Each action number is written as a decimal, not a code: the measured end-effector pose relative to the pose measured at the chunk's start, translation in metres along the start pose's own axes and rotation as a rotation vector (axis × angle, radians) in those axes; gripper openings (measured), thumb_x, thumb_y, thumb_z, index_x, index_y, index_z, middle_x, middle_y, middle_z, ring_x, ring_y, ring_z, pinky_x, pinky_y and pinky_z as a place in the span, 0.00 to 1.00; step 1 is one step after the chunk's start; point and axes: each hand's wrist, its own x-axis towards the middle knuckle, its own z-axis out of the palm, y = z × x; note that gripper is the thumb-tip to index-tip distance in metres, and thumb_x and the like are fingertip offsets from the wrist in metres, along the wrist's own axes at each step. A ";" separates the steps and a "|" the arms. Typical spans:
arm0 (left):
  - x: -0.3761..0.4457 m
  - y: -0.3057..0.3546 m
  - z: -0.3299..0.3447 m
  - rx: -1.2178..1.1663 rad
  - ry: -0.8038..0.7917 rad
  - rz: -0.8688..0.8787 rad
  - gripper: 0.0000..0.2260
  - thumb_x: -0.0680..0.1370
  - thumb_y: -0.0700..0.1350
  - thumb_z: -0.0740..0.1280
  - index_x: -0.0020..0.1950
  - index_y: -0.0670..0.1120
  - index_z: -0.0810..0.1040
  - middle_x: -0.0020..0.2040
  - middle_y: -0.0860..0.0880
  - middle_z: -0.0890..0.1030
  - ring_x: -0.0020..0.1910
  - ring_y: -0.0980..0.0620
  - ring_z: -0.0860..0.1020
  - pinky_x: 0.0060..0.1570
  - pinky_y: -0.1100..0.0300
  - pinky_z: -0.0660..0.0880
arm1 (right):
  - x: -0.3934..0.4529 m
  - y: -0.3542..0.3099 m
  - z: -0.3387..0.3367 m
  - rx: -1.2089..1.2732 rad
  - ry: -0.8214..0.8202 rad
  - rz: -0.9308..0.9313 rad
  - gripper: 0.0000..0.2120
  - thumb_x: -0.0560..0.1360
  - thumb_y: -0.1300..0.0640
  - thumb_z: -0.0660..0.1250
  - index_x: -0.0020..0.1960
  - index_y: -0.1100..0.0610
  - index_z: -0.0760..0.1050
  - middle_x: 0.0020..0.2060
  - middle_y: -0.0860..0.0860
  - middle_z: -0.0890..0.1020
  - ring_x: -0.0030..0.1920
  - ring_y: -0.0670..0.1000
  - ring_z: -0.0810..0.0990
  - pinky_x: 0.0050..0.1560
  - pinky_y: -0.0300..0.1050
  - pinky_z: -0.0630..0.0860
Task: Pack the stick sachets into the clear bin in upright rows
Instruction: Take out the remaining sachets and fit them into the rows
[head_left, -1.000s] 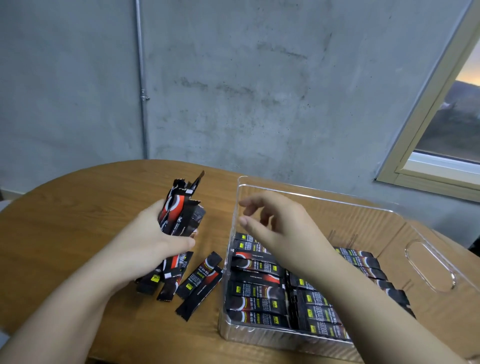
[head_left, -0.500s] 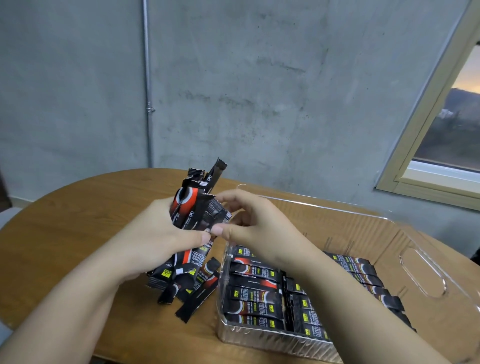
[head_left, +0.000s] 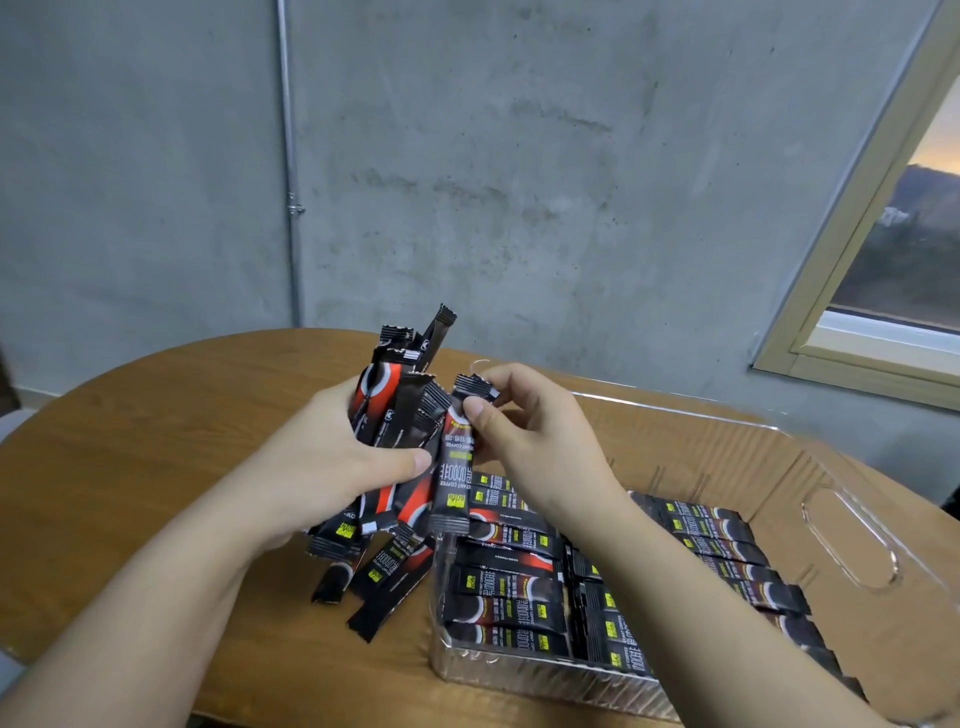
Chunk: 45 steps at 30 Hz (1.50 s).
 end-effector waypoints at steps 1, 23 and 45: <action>0.000 -0.001 0.000 -0.002 -0.020 -0.014 0.15 0.71 0.34 0.73 0.51 0.51 0.79 0.43 0.53 0.85 0.42 0.53 0.84 0.46 0.55 0.78 | 0.000 -0.001 0.000 0.008 0.011 0.005 0.07 0.78 0.60 0.65 0.44 0.48 0.74 0.38 0.51 0.82 0.32 0.46 0.80 0.44 0.54 0.80; 0.019 -0.056 -0.011 0.294 0.232 -0.074 0.12 0.72 0.39 0.72 0.50 0.50 0.75 0.42 0.51 0.81 0.39 0.55 0.79 0.34 0.63 0.69 | -0.006 0.029 -0.038 0.250 0.340 0.106 0.15 0.78 0.70 0.61 0.51 0.50 0.74 0.38 0.53 0.80 0.28 0.45 0.77 0.34 0.37 0.77; 0.038 -0.123 -0.002 0.455 0.151 -0.258 0.11 0.72 0.39 0.71 0.49 0.50 0.72 0.39 0.48 0.80 0.38 0.46 0.79 0.39 0.52 0.76 | -0.047 0.083 -0.043 -0.628 -0.157 0.465 0.08 0.75 0.56 0.65 0.37 0.51 0.73 0.32 0.48 0.81 0.28 0.43 0.73 0.29 0.33 0.67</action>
